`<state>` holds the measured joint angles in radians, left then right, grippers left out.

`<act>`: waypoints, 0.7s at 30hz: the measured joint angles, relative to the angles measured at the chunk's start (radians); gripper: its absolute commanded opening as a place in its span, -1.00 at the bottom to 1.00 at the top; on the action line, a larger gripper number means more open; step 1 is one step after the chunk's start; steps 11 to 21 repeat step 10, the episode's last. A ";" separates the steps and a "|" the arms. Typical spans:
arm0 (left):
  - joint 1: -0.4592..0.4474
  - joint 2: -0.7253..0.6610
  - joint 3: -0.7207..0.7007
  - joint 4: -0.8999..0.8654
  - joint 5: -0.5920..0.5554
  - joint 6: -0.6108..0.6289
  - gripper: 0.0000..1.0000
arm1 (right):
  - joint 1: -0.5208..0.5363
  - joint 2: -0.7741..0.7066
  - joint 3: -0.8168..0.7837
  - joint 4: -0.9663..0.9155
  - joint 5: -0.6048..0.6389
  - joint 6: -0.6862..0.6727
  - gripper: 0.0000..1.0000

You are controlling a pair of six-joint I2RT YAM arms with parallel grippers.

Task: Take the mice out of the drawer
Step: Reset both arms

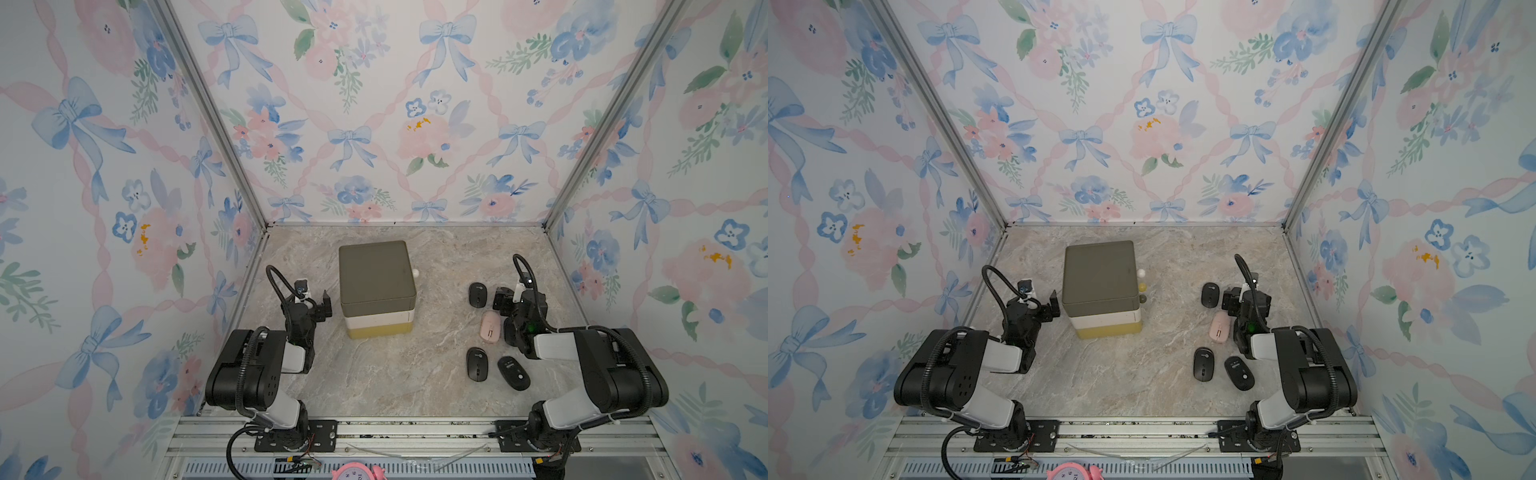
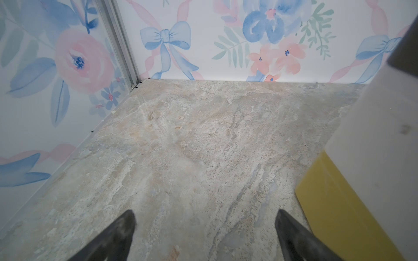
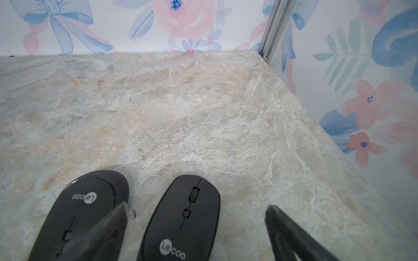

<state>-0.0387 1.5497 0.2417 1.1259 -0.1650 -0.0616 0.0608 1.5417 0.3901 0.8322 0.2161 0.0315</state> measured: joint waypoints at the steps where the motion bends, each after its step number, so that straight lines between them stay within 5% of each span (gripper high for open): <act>1: -0.003 0.000 0.000 0.002 -0.005 0.002 0.96 | 0.000 0.000 0.000 0.003 -0.008 -0.004 0.93; 21: -0.011 0.000 0.000 0.002 -0.019 0.008 0.96 | 0.000 0.000 0.000 0.003 -0.031 -0.018 0.92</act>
